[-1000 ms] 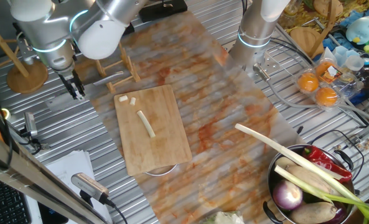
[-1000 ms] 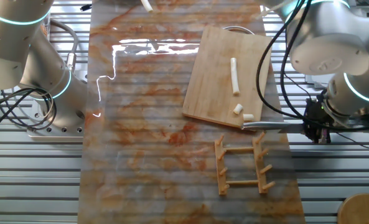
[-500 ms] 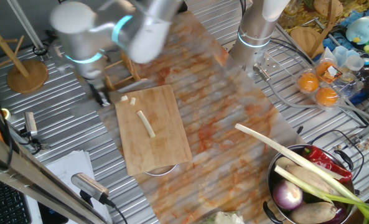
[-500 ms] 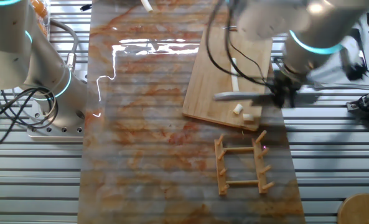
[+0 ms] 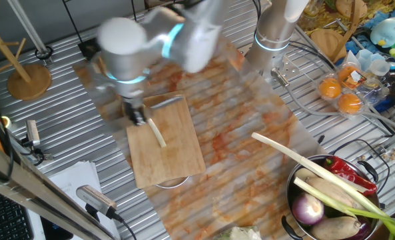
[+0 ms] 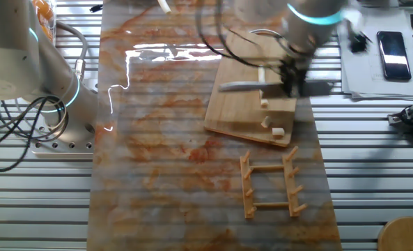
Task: Chop the scallions
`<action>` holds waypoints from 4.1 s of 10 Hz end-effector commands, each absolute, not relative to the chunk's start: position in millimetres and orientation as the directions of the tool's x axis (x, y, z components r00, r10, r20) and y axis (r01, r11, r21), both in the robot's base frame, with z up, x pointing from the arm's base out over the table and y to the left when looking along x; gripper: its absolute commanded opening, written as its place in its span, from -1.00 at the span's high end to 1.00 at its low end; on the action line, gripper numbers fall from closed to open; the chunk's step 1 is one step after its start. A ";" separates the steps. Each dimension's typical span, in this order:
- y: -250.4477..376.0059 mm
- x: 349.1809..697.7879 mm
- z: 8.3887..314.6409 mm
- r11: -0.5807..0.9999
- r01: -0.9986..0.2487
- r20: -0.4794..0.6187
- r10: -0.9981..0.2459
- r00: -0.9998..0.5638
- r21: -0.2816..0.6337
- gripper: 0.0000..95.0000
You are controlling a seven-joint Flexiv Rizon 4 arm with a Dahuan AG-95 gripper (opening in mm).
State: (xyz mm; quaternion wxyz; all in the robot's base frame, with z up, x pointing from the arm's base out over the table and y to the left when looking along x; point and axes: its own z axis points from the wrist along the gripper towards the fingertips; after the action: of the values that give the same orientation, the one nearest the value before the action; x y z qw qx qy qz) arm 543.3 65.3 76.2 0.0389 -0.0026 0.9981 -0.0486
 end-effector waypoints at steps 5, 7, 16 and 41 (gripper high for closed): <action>82.6 531.4 86.4 0.994 -0.017 -0.053 -0.023 -0.998 -0.111 1.00; 82.5 531.5 86.6 0.995 -0.023 -0.043 -0.027 -0.999 -0.098 1.00; 73.3 531.4 95.0 0.996 -0.062 -0.007 -0.062 -0.998 -0.058 1.00; 64.3 505.3 83.3 1.000 -0.016 -0.049 -0.015 -0.999 0.027 1.00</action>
State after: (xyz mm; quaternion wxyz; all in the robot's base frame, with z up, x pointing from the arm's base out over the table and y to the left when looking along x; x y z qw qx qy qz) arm 508.5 66.0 76.9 0.0263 -0.0056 0.9996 0.0123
